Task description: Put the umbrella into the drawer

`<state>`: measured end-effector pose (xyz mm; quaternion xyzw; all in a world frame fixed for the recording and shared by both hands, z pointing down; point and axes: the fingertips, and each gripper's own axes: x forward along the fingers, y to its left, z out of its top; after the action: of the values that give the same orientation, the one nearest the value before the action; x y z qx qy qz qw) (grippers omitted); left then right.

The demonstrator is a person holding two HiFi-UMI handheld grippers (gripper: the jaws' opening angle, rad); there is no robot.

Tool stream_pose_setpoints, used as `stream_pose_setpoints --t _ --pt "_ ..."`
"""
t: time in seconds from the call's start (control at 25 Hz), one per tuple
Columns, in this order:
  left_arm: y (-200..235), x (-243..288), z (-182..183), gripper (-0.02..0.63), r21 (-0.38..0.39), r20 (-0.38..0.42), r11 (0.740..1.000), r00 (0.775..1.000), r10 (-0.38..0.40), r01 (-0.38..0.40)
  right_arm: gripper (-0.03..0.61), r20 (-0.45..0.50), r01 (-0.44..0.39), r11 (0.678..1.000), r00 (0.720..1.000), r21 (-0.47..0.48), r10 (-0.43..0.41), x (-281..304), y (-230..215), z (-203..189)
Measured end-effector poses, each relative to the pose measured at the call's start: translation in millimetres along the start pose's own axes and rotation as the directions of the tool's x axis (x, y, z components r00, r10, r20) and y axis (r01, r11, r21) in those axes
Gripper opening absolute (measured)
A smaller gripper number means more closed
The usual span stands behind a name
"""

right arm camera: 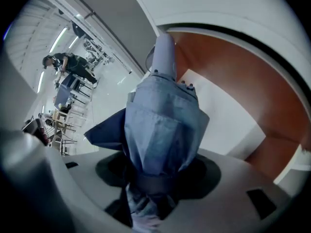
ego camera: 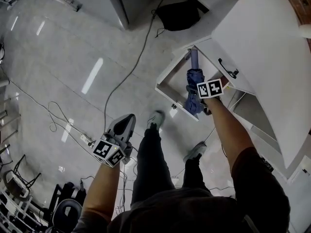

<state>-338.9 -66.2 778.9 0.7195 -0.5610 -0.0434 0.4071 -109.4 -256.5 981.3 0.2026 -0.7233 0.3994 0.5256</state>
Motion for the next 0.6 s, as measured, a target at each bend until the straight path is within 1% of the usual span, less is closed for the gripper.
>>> stream_pose_setpoints --t 0.12,0.2,0.36,0.6 --pt "9.4 -1.2 -10.1 0.0 -0.012 -0.016 1.0 1.0 0.007 -0.008 0.249 -0.013 0.033 0.999 0.999 0.039 -0.033 20.2 -18.8 0.3" --pt "14.7 -2.1 -17.4 0.0 -0.019 -0.025 1.0 1.0 0.014 -0.015 0.249 -0.027 0.051 0.998 0.998 0.047 -0.05 31.5 -28.9 -1.3" --pt "20.7 -1.1 -31.3 0.0 -0.036 -0.046 0.999 0.999 0.018 -0.02 0.25 -0.06 0.084 0.996 0.995 0.038 -0.081 50.5 -44.0 -5.0" --pt "21.5 5.8 -43.8 0.0 -0.06 -0.062 0.998 0.998 0.019 -0.023 0.258 -0.074 0.126 0.992 0.989 0.011 -0.125 71.3 -53.4 -6.4"
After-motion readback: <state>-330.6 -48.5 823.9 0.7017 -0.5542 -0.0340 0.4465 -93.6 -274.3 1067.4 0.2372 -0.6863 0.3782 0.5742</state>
